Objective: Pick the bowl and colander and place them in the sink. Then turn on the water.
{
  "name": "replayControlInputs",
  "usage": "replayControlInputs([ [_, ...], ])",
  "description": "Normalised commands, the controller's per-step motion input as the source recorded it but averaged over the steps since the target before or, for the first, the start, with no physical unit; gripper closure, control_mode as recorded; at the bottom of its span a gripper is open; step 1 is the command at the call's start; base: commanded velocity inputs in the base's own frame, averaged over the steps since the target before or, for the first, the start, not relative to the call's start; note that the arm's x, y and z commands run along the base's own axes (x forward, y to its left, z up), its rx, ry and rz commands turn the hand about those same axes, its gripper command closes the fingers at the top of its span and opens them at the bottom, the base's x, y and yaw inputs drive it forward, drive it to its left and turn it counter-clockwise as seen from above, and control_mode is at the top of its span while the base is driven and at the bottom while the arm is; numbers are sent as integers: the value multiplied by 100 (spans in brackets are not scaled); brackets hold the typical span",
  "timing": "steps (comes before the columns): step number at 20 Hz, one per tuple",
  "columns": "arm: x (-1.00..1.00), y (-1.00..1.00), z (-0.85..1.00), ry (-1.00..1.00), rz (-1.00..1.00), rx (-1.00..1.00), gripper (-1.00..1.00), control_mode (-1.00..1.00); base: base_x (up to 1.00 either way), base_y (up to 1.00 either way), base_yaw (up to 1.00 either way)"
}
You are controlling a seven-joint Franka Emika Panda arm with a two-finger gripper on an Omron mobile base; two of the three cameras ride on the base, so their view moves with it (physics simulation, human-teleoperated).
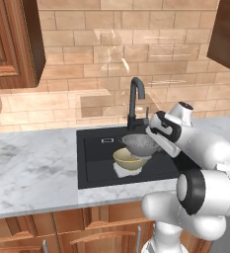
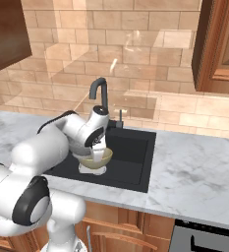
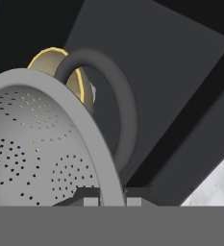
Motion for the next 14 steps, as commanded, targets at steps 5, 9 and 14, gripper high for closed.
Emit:
replayControlInputs([
  [5,13,0,-1,1,0,0,100,-100,0,0,0],
  [9,18,0,-8,5,0,0,100,-100,0,0,0],
  [14,16,0,-14,5,0,0,100,-100,0,0,0],
])
